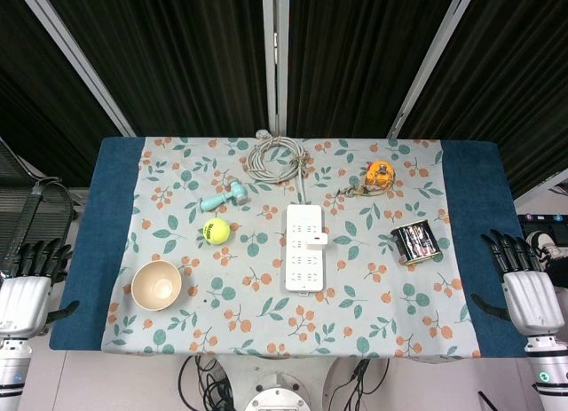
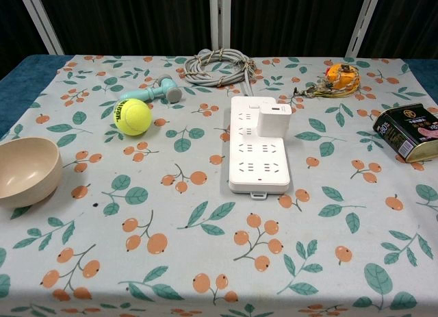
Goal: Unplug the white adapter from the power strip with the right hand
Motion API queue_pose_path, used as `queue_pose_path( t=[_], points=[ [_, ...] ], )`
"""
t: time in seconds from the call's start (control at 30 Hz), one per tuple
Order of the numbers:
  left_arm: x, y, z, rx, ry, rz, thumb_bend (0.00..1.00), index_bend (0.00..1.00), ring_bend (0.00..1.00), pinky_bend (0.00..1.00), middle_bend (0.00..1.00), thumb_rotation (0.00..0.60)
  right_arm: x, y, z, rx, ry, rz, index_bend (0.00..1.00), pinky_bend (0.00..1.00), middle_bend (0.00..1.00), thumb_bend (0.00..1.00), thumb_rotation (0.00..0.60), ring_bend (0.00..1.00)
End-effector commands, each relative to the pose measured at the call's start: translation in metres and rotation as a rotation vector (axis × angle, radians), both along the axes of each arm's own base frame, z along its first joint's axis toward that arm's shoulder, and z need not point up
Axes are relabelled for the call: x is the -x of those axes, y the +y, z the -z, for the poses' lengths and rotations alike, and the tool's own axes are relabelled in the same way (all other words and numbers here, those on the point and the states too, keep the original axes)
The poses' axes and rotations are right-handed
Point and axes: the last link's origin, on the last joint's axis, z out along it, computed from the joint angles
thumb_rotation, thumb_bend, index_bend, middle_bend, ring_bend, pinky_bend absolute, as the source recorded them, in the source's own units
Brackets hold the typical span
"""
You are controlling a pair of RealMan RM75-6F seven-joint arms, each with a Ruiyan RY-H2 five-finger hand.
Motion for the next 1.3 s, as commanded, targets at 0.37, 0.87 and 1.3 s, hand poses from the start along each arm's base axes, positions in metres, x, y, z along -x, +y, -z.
queue_pose_path(
  t=[0.37, 0.87, 1.3],
  points=[
    [-0.008, 0.006, 0.001, 0.009, 0.005, 0.046, 0.09, 0.14, 0.00, 0.00, 0.05, 0.600, -0.005, -0.002, 0.000, 0.003, -0.020, -0.028, 0.00, 0.00, 0.03, 0.09, 0.600, 0.00],
    [-0.150, 0.074, 0.068, 0.401, -0.071, 0.607, 0.19, 0.20, 0.02, 0.10, 0.15, 0.600, -0.090, -0.069, -0.009, -0.136, -0.029, -0.235, 0.00, 0.02, 0.07, 0.11, 0.600, 0.00],
    [-0.228, 0.083, 0.189, 0.720, -0.073, 0.766, 0.24, 0.19, 0.02, 0.09, 0.15, 0.600, -0.154, -0.127, 0.053, -0.348, 0.033, -0.267, 0.00, 0.09, 0.12, 0.12, 0.600, 0.00]
  ],
)
